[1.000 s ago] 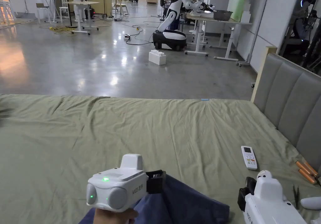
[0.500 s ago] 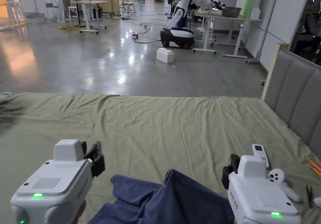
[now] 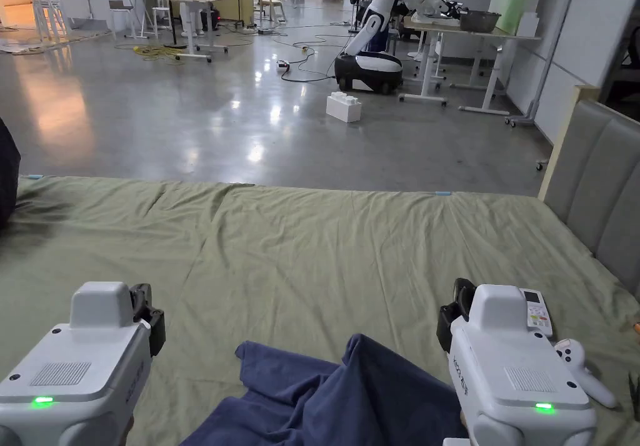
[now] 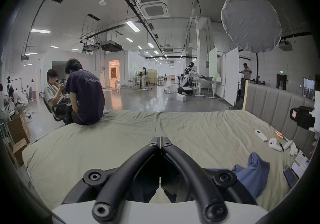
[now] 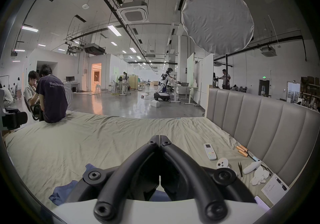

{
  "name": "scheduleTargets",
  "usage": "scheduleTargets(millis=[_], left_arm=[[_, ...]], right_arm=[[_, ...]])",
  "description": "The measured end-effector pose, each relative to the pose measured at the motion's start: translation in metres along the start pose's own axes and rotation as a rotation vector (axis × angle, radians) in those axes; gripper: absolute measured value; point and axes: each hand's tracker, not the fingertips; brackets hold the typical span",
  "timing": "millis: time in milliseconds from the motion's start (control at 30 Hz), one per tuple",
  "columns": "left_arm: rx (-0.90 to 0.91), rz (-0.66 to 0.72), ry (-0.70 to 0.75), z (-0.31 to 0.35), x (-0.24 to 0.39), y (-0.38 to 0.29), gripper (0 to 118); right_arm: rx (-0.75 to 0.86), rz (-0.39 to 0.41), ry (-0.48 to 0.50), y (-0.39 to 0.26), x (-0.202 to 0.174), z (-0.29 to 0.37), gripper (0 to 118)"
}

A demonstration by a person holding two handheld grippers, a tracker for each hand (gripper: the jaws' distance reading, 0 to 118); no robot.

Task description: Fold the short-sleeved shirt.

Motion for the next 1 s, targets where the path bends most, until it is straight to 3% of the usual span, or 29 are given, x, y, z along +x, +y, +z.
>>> scheduleTargets(millis=[333,367,467,500,733,1000], left_arm=[[-0.512,0.022,-0.154,-0.049,-0.01,-0.063,4],[-0.571,0.012,-0.155,-0.053,-0.01,-0.074,15],[-0.692,0.007,-0.168,-0.061,-0.009,-0.103,69],[-0.711,0.019,-0.159,-0.063,-0.009,-0.113,79],[-0.868,-0.02,-0.107,-0.065,-0.007,-0.161,80],[-0.877,-0.067,-0.091,-0.064,0.009,-0.176,78]], right_arm=[[-0.045,0.01,0.005,-0.014,0.003,-0.003,0],[-0.055,0.008,0.005,-0.018,0.004,-0.003,0],[-0.083,0.002,0.004,-0.027,0.006,-0.003,0],[-0.092,0.004,0.003,-0.03,0.006,-0.003,0],[-0.144,0.009,-0.002,-0.048,0.01,0.0,0],[-0.207,-0.011,-0.018,-0.067,0.015,0.0,0]])
